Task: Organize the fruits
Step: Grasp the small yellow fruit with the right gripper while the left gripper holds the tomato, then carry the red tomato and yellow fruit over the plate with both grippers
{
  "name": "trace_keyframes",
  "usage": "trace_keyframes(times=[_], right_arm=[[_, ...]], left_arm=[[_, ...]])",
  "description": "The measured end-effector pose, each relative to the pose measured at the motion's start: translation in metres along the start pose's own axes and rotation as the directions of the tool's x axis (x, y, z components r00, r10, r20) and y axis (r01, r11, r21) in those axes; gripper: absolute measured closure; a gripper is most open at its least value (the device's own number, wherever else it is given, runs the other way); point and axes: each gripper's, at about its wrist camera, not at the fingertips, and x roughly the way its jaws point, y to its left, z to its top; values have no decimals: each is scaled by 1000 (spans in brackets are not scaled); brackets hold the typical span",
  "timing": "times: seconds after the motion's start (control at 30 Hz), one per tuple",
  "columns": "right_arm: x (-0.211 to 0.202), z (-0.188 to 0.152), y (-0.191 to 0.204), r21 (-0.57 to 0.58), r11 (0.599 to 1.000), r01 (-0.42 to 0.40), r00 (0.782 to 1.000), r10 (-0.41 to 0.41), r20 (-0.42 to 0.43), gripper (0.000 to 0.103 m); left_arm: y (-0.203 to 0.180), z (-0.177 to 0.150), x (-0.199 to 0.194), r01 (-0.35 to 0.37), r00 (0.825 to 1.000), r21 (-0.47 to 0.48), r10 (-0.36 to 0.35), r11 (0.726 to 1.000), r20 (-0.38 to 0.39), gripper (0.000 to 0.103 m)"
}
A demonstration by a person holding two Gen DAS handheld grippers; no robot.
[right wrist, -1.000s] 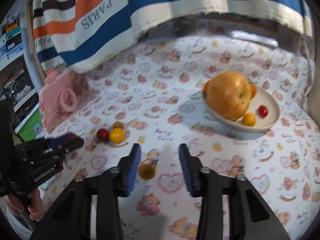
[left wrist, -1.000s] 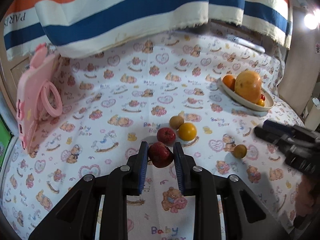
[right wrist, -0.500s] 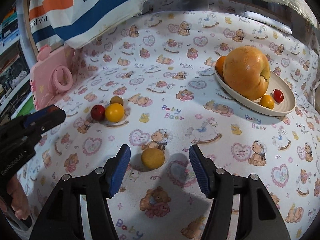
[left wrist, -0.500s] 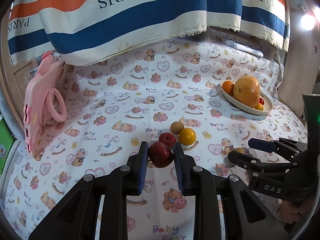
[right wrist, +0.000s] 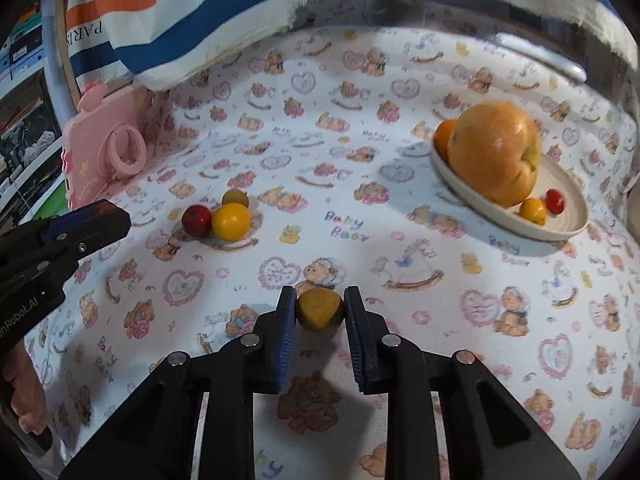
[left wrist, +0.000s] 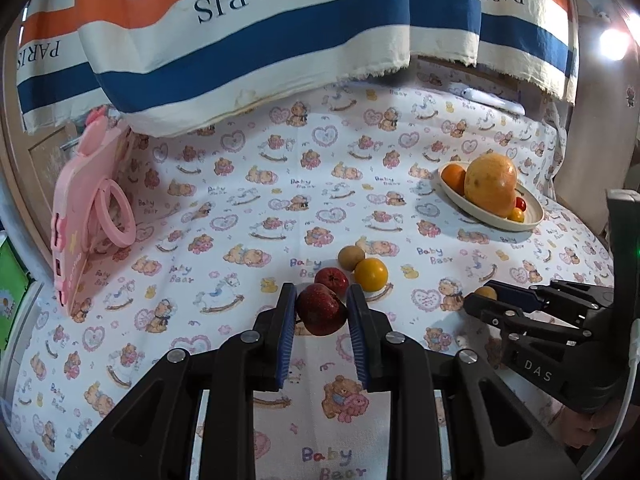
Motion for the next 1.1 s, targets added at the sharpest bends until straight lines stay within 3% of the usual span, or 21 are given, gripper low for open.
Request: trace_keyframes(times=[0.33, 0.57, 0.9, 1.1], right_arm=[[-42, 12, -17, 36, 999, 9, 995, -13, 104, 78], [-86, 34, -34, 32, 998, 53, 974, -59, 221, 78], [-148, 76, -80, 58, 983, 176, 904, -185, 386, 78], [-167, 97, -101, 85, 977, 196, 869, -213, 446, 78]], left_arm=[[-4, 14, -18, -2, 999, 12, 1, 1000, 53, 79], [-16, 37, -39, -4, 992, 45, -1, 999, 128, 79], [-60, 94, -53, 87, 966, 86, -105, 993, 235, 79], [-100, 130, -49, 144, 942, 98, -167, 985, 291, 79]])
